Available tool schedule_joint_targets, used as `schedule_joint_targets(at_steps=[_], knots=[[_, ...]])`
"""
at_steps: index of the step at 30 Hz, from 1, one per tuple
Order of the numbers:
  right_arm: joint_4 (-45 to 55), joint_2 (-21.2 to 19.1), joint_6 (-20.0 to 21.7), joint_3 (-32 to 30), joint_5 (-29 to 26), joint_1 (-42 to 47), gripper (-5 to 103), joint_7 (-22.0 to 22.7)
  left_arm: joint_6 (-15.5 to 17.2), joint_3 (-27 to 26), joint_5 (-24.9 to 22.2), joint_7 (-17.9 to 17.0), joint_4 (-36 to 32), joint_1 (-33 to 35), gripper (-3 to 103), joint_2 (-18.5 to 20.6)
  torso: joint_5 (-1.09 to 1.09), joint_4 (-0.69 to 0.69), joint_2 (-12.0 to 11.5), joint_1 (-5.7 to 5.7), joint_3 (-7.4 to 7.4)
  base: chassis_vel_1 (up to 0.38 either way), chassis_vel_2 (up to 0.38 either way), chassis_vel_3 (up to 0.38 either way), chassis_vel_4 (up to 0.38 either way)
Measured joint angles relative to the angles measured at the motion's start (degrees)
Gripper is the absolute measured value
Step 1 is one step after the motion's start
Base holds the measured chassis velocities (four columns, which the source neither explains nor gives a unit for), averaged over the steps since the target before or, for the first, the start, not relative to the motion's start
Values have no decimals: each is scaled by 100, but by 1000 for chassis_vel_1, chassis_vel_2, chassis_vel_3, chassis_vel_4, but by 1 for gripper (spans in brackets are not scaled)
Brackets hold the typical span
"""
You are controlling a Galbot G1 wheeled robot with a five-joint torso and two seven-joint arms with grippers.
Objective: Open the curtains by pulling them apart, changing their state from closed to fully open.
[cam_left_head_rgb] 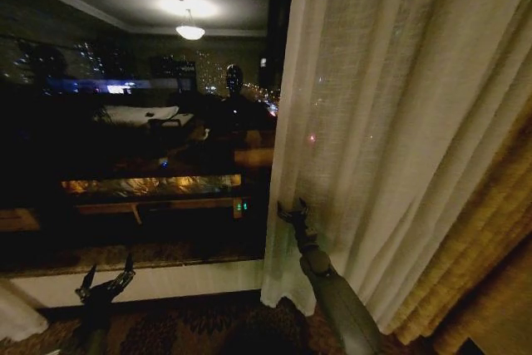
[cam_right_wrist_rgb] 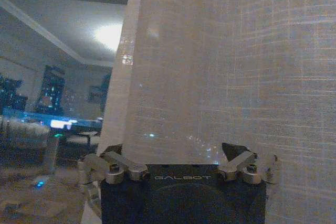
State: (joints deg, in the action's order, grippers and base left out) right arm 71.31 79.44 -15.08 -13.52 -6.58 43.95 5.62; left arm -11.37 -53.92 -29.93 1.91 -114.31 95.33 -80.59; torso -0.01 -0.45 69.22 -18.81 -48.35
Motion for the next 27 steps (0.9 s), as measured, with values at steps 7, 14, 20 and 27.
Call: schedule_joint_targets(at_steps=[7, 14, 20, 27], knots=[[-145, 40, -90, 5, 0, -118, 77, 19, 0, 2, 0, 0, 0, -2, 100, 0, 1, -2, -6, -10, -4, 0, 0, 0, 0], [-157, 44, -108, 9, -15, -133, 54, 8, 0, 2, 0, 0, 0, -2, 100, 0, 1, -1, -4, -5, -2, 0, 0, 0, 0], [-160, 51, -140, 2, -66, -107, 33, -119, 0, 2, 0, 0, 0, -2, 100, 0, 1, -1, -4, -6, -2, 0, 0, 0, 0], [-222, 123, -355, -124, 14, -83, 6, -263, 0, 2, 0, 0, 0, -2, 100, 0, 0, -1, -4, -6, -2, 0, 0, 0, 0]])
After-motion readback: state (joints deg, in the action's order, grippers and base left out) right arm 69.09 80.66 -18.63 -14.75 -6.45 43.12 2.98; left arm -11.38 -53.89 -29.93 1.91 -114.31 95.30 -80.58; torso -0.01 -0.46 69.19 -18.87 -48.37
